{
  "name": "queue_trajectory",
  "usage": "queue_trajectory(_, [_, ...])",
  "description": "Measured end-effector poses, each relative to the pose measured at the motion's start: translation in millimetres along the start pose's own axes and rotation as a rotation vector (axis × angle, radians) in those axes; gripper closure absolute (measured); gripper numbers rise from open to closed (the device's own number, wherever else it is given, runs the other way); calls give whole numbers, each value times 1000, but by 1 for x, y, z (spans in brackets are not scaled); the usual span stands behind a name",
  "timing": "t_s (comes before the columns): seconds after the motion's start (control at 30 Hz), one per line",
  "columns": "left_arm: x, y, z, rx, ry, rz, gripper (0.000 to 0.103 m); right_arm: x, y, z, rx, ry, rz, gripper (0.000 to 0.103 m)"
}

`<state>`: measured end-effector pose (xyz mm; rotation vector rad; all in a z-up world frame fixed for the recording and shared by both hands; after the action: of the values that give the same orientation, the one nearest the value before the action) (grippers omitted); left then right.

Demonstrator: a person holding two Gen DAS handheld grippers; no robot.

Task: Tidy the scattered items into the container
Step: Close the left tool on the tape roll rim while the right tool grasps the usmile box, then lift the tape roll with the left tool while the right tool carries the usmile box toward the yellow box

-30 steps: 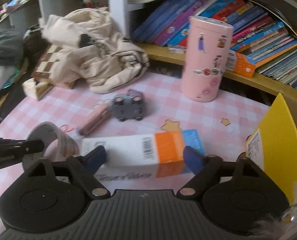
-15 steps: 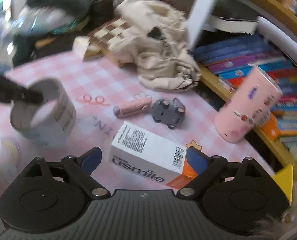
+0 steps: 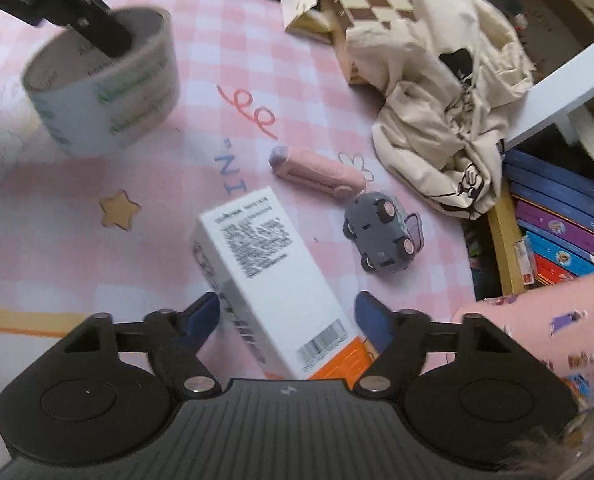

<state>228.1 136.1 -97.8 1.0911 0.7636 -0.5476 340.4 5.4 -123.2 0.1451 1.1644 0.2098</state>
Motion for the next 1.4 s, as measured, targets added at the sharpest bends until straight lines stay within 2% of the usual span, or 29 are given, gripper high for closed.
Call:
queue_trajectory(0.2, [-9, 0, 1, -3, 0, 17, 98, 1, 2, 1, 8, 34, -18, 39])
queue_trajectory(0.33, [-16, -1, 1, -4, -2, 31, 98, -12, 2, -8, 61, 74, -32, 53])
queue_trajectory(0.5, [-24, -3, 2, -4, -14, 46, 98, -28, 2, -20, 278, 136, -94, 63])
queue_trajectory(0.63, [-30, -7, 2, -4, -22, 51, 98, -39, -2, -35, 441, 236, -83, 65])
queue_trajectory(0.77, [-34, -11, 1, -7, -21, 47, 98, -42, -1, -48, 452, 186, -43, 64])
queue_trajectory(0.93, [-38, -16, -1, -11, -16, 40, 98, -38, -5, -50, 471, 175, -21, 62])
queue_trajectory(1.07, [-44, -19, -3, -8, -11, 40, 98, -44, -9, -52, 527, 160, 9, 65])
queue_trajectory(1.4, [-66, -27, -5, 10, -28, 56, 98, -66, -20, -64, 691, 132, 95, 66])
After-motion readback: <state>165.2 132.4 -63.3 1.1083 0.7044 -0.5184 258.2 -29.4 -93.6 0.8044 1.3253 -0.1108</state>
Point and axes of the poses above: each gripper's, at about its wrist camera, not at the fingertips, and x roughly the way its jaws point, z to its right, y to its top, the point moved 5 cm from there along x, roughly the way its jaws point, and after that the axes turned 6 degrees about -z, right-handed, at the moved point
